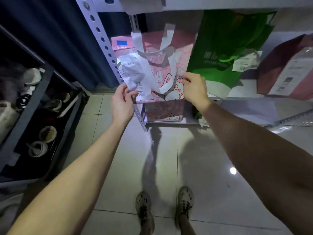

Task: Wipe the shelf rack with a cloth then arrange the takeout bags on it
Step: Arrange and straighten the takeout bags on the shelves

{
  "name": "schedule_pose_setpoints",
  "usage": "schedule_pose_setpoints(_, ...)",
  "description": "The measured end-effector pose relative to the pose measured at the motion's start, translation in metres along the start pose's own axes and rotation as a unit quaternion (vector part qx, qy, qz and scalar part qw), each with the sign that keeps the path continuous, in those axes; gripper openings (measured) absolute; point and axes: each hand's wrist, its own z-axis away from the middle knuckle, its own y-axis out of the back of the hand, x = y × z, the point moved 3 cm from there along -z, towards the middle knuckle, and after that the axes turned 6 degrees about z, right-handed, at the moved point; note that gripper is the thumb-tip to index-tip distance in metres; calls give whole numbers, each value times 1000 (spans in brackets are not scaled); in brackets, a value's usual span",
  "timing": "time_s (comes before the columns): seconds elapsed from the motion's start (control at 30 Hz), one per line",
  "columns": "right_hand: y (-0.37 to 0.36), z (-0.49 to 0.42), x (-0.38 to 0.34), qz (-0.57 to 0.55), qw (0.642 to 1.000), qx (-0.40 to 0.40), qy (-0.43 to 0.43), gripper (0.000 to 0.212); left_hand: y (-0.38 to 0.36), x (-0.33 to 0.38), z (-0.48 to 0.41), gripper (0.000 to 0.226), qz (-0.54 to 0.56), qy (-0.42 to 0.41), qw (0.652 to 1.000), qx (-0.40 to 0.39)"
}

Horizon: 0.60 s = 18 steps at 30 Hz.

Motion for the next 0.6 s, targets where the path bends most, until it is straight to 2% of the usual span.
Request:
schedule_pose_setpoints(0.13,-12,-30,13,-5,1000,5,16,44,-29,-26,-24,51,33,1,998,-51)
schedule_pose_setpoints(0.27,6,-41,58,32,998,34,-35,38,-80,-25,-33,74,40,-14,992,-122)
schedule_pose_setpoints(0.37,16,-36,84,38,995,58,-67,41,-103,-34,-40,79,91,-6,984,-155)
schedule_pose_setpoints(0.5,1,-36,75,34,996,59,-51,38,-94,-47,-43,79,131,-14,979,-153)
schedule_pose_setpoints(0.6,-23,-45,64,16,999,15,-43,40,-68,-53,-52,83,74,-5,992,-97)
